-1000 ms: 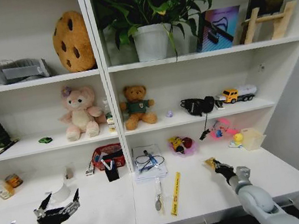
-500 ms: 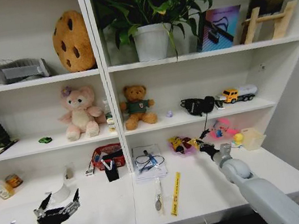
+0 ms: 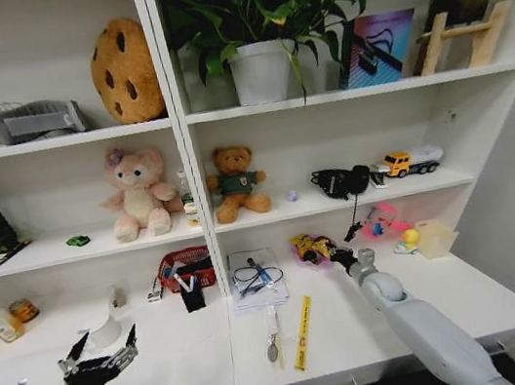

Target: Organize the objects on the table.

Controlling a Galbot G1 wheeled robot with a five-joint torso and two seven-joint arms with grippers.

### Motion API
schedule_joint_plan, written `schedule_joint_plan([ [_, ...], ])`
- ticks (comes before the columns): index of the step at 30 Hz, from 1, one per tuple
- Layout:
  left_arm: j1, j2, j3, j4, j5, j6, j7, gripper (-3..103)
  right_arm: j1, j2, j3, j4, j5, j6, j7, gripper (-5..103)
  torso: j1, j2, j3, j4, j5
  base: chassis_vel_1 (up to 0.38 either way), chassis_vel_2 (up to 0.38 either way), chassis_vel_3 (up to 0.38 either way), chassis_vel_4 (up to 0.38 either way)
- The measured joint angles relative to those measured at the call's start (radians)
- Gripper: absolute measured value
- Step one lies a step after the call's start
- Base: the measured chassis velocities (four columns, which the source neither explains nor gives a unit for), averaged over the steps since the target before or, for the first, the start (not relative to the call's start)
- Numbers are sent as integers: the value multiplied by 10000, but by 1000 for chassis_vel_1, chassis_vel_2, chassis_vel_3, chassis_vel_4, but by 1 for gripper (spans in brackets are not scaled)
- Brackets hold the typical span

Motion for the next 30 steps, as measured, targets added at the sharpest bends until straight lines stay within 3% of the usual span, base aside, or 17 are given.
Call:
schedule_joint_plan([
  [10,0,0,0,0,0,0,0,100,38,49,-104,-354,-110,314,-89,-3,-1,0,0,2,1,0,0,0,0],
  [12,0,0,0,0,0,0,0,100,63,55,-114,-389,-145,392,-105,1,0,0,0,4,1,0,0,0,0],
  [13,0,0,0,0,0,0,0,100,18,28,-96,-366,-177,443,-158,12,0,0,0,6,1,0,0,0,0],
  [15,0,0,0,0,0,0,0,100,-69,-14,-59,-308,-179,479,-186,12,0,0,0,3,1,0,0,0,0],
  [17,0,0,0,0,0,0,0,100,-279,-79,54,-226,-229,625,-114,28,0,0,0,2,1,0,0,0,0],
  [20,-1,0,0,0,0,0,0,100,-457,-151,163,-53,-243,647,0,33,0,0,0,4,4,0,0,0,0],
  [22,0,0,0,0,0,0,0,100,-1001,-451,511,649,-105,589,191,44,0,0,0,2,0,0,0,0,0],
  [25,0,0,0,0,0,0,0,100,-1402,-620,774,1148,7,569,269,50,0,0,-1,2,-1,0,0,0,0],
  [28,0,0,0,1,0,0,0,100,-2893,-912,1741,2960,329,448,683,66,0,0,-1,4,-2,0,0,0,0],
  [30,0,0,0,0,0,0,-1,100,-3604,-960,2104,3662,391,352,772,71,0,0,-1,1,3,0,0,0,0],
])
